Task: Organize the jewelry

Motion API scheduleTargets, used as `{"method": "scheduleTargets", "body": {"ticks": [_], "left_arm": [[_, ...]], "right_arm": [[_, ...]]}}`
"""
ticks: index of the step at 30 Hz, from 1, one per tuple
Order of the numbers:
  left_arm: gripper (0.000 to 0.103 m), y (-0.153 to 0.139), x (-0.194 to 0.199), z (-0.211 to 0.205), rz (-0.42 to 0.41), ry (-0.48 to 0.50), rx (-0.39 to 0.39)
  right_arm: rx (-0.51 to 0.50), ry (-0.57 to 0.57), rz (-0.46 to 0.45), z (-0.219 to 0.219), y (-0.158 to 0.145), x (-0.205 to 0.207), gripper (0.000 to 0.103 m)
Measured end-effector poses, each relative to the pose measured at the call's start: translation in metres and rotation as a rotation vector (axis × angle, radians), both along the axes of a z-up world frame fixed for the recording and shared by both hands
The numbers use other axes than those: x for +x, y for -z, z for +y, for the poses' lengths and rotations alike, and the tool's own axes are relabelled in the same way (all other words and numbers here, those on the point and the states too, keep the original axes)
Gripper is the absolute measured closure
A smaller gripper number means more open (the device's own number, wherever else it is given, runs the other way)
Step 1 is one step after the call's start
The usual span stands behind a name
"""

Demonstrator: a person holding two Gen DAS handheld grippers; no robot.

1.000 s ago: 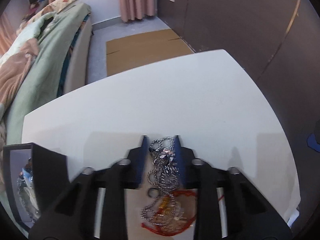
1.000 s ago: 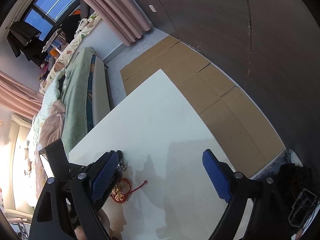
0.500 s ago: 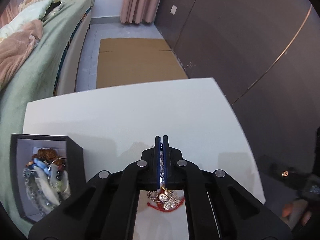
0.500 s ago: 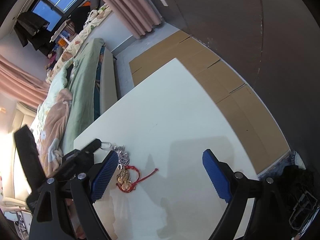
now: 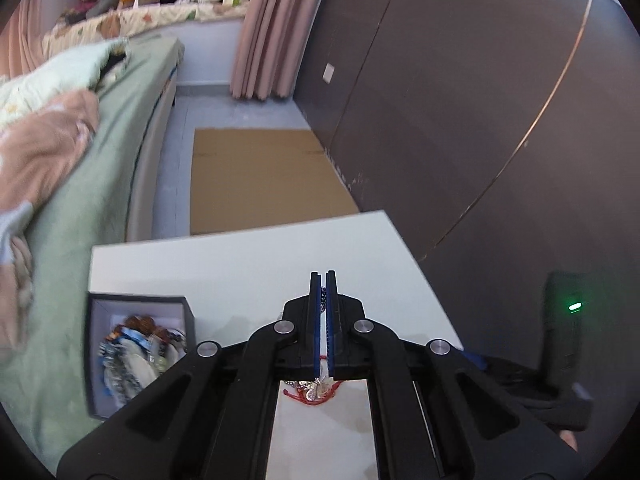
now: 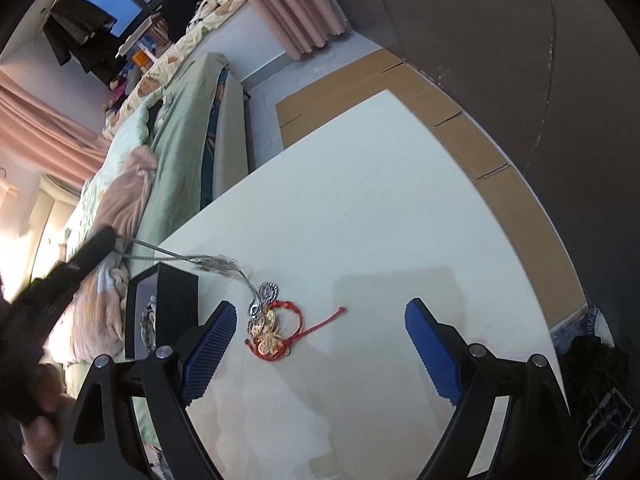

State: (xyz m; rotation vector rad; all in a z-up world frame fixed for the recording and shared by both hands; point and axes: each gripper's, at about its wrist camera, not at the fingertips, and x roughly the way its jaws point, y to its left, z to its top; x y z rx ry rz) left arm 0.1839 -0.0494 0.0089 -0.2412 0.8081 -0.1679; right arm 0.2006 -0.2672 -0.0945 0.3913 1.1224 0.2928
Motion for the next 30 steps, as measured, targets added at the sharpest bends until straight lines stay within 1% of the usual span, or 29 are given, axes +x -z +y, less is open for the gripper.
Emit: {"method": "scheduleTargets", "body": {"ticks": [3, 5, 6, 8, 9, 10, 11, 12, 14, 17, 19, 22, 24, 25, 26, 27, 28, 29, 30], "left_arm": [[0.100, -0.022, -0.007, 0.007, -0.038, -0.015, 0.014], [0.100, -0.034, -0.013, 0.014, -0.055, -0.028, 0.022], [0.100, -0.040, -0.015, 0.017, -0.063, -0.034, 0.023], [0.101, -0.051, -0.021, 0.021, -0.082, -0.044, 0.031], [0.102, -0.058, -0.024, 0.023, -0.094, -0.047, 0.040], [0.102, -0.064, -0.027, 0.024, -0.105, -0.049, 0.047], [0.102, -0.073, -0.030, 0.025, -0.120, -0.054, 0.059], [0.102, -0.080, -0.033, 0.027, -0.132, -0.059, 0.068], [0.102, -0.092, -0.037, 0.031, -0.151, -0.072, 0.081], [0.102, -0.108, -0.042, 0.039, -0.173, -0.095, 0.100], [0.102, -0.112, -0.044, 0.043, -0.174, -0.101, 0.107], [0.102, -0.108, -0.043, 0.046, -0.140, -0.090, 0.111], [0.102, -0.096, -0.039, 0.049, -0.102, -0.100, 0.129], [0.101, -0.091, -0.038, 0.050, -0.086, -0.098, 0.128], [0.095, -0.082, -0.035, 0.051, -0.060, -0.092, 0.124], [0.087, -0.073, -0.032, 0.052, -0.032, -0.090, 0.128], [0.057, -0.064, -0.030, 0.051, -0.015, -0.095, 0.135], [0.033, -0.059, -0.029, 0.051, -0.009, -0.100, 0.136], [0.031, -0.052, -0.028, 0.051, -0.009, -0.106, 0.134]], "right_arm": [[-0.001, -0.032, 0.010, 0.009, 0.004, -0.001, 0.028], [0.004, -0.058, 0.020, 0.015, 0.006, 0.000, 0.038], [0.010, -0.077, 0.026, 0.020, 0.008, 0.001, 0.040], [0.012, -0.098, 0.033, 0.027, 0.010, 0.000, 0.049], [0.010, -0.110, 0.039, 0.033, 0.012, 0.001, 0.052], [0.010, -0.120, 0.042, 0.036, 0.013, 0.001, 0.057], [0.007, -0.135, 0.043, 0.041, 0.014, 0.001, 0.061], [-0.002, -0.152, 0.044, 0.048, 0.016, 0.002, 0.063], [-0.026, -0.183, 0.050, 0.059, 0.020, 0.004, 0.072], [-0.061, -0.219, 0.065, 0.074, 0.029, 0.008, 0.074], [-0.096, -0.241, 0.068, 0.084, 0.034, 0.010, 0.074], [-0.140, -0.276, 0.084, 0.096, 0.043, 0.012, 0.072], [-0.178, -0.295, 0.086, 0.101, 0.046, 0.012, 0.069], [-0.190, -0.306, 0.074, 0.104, 0.045, 0.011, 0.066], [-0.204, -0.312, 0.069, 0.105, 0.046, 0.010, 0.066], [-0.213, -0.315, 0.063, 0.106, 0.046, 0.008, 0.066], [-0.222, -0.318, 0.057, 0.106, 0.046, 0.007, 0.068], [-0.241, -0.317, 0.050, 0.106, 0.046, 0.006, 0.077], [-0.233, -0.314, 0.053, 0.103, 0.046, 0.007, 0.078]]}}
